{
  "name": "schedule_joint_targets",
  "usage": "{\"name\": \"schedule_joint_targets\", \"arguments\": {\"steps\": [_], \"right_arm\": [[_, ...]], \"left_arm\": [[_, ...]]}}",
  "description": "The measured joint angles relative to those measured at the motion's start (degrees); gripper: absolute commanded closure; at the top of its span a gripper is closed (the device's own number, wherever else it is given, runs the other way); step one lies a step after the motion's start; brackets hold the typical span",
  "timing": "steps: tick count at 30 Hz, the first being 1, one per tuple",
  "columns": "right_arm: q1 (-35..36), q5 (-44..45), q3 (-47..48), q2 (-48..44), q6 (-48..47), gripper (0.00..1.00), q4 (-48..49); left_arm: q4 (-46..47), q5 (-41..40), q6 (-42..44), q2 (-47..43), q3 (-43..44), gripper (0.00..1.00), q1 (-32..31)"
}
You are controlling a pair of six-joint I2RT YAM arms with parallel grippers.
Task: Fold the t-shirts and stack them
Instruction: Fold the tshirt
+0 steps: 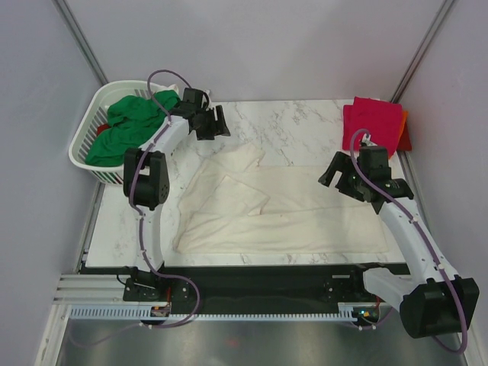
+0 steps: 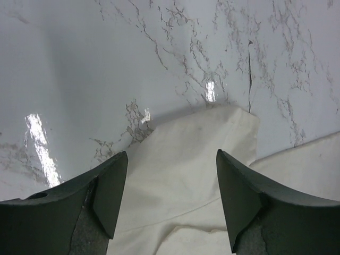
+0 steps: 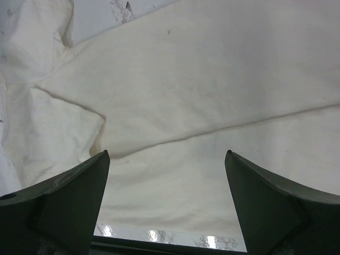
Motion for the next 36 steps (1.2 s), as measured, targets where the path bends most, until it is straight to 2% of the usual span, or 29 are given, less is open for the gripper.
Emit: {"name": "schedule_joint_targets", "arguments": {"steps": [7,13,16,19,20,21,28,33,36], "right_arm": [[0.0,-0.1,-0.9,0.4,-1.2,0.02,-0.5],[0.0,0.2,-2.3,1.1,-1.9,0.02,-0.6],[0.0,0.5,-2.6,1.3,-2.3,0.02,-0.8],[0.0,1.1,-2.8,1.3,-2.5,0.02,-0.8],[0.0,1.4,-2.8,1.4,-2.6,0.02,-0.7],[0.0,1.7,-2.8,1.6,-2.8,0.02,-0.7],[0.0,3.7,-0.2,7.6,-3.8,0.02,0.0],[-1.3,8.7,4.7,12.7,-1.7,0.02,3.3],[-4.7,11.1,9.4,19.3,-1.2,0.03,5.4]], "left_arm": [[-0.3,6.6,1.2,7.4,2.5,0.27,1.8],[-0.4,10.8,1.2,9.3,1.3,0.37,1.4],[-0.1,12.1,1.2,9.3,0.5,0.49,0.9],[0.0,12.8,1.2,9.6,0.2,0.77,0.3],[0.1,13.4,1.2,9.8,0.3,0.94,0.2],[0.1,13.8,0.9,10.0,0.5,0.97,0.1],[-0.2,13.3,1.0,9.7,2.1,0.98,-0.1],[-1.4,9.0,1.2,3.1,1.4,0.98,-0.1],[-1.3,7.6,1.5,-1.5,1.2,0.98,-0.2]]}}
